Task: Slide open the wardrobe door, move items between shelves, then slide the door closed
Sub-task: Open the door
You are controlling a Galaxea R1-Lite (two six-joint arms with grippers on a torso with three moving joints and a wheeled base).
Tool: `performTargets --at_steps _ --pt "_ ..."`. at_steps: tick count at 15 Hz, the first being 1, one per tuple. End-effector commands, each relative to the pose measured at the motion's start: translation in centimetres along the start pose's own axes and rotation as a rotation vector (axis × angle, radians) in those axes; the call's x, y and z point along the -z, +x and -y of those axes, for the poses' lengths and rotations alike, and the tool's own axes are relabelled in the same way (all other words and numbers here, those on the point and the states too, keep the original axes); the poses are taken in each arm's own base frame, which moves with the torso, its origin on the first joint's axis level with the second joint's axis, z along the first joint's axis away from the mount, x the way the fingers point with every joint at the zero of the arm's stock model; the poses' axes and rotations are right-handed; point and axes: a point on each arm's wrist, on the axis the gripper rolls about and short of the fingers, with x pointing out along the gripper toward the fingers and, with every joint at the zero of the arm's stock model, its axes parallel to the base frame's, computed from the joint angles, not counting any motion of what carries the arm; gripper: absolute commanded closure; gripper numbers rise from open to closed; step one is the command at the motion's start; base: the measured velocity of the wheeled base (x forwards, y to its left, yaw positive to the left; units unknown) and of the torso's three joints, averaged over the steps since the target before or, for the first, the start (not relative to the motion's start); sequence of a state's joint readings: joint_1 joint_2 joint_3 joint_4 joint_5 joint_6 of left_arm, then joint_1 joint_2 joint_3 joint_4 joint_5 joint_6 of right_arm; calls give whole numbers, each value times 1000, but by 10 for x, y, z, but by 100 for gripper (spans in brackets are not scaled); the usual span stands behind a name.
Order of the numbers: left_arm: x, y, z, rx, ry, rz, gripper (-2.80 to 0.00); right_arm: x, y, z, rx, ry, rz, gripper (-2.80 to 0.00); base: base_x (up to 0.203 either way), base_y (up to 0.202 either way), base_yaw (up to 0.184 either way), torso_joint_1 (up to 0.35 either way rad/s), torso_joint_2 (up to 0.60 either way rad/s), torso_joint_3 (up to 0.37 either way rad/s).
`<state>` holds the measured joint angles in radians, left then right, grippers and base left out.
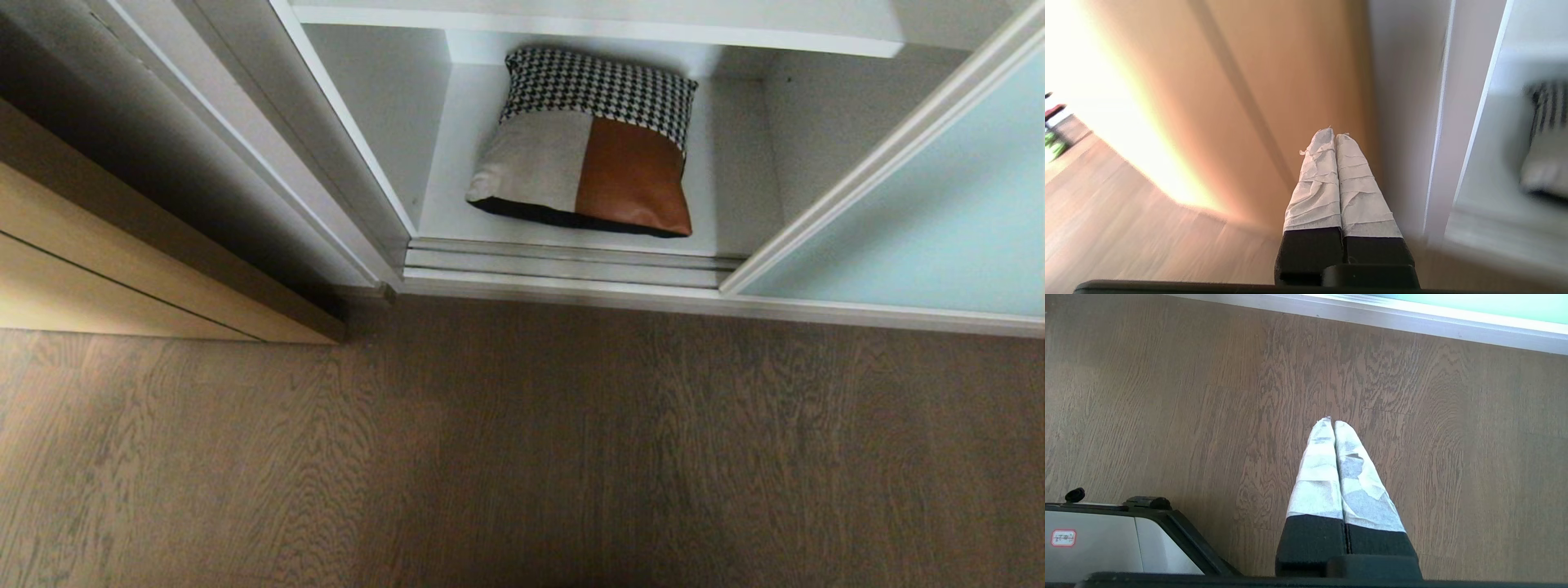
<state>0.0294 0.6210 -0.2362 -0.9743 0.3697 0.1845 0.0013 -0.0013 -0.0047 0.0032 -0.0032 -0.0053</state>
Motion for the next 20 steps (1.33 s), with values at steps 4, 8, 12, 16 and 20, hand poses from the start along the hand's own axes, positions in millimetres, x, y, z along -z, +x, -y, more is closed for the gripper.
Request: performTargets --at_steps 4,8,12,16,20 --pt "42 -73 -20 56 -86 -120 0 0 0 0 0 -1 0 0 0 0 0 0 0 0" --pt "79 -113 -23 352 -100 -335 0 0 0 0 0 1 2 0 0 0 0 0 0 0" --pt "104 -125 -21 454 -93 -537 0 0 0 0 0 0 1 0 0 0 0 0 0 0" --pt "110 -127 -20 485 46 -534 0 0 0 0 0 1 1 0 0 0 0 0 0 0" --pt "110 -127 -21 458 -11 -545 0 0 0 0 0 0 1 0 0 0 0 0 0 0"
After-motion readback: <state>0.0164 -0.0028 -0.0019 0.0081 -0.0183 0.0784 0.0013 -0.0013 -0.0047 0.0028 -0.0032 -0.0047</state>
